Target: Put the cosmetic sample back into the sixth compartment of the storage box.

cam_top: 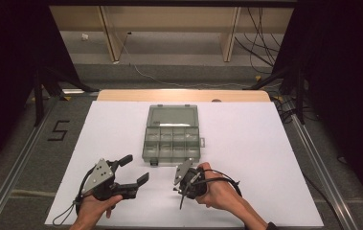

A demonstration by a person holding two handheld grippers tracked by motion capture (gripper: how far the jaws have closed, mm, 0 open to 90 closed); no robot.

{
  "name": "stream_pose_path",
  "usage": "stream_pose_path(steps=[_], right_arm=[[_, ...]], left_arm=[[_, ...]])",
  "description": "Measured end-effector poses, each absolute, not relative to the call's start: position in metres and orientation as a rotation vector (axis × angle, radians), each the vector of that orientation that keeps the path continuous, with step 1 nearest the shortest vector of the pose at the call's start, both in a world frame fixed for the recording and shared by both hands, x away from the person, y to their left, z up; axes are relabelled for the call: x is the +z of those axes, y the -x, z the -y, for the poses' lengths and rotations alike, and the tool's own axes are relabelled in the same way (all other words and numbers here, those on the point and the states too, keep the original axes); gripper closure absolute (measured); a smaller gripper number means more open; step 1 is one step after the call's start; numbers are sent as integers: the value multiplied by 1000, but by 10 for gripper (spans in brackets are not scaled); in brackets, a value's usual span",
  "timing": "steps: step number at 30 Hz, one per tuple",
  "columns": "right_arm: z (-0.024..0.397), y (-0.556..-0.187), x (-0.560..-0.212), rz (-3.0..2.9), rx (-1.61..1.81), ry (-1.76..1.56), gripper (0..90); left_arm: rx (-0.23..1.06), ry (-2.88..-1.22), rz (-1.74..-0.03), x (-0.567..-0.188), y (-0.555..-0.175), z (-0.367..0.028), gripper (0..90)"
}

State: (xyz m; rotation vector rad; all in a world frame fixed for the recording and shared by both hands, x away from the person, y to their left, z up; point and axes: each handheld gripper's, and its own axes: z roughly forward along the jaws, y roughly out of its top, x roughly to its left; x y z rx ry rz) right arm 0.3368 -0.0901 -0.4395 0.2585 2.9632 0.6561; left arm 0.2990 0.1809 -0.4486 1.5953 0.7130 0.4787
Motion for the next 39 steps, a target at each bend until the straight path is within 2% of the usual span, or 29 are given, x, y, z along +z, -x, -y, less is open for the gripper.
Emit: stream_pose_path(steps=[39], right_arm=[[81, -387, -413, -2715, 946, -478, 809]], left_arm=[[479, -1594, -710, -448, -300, -181, 156]])
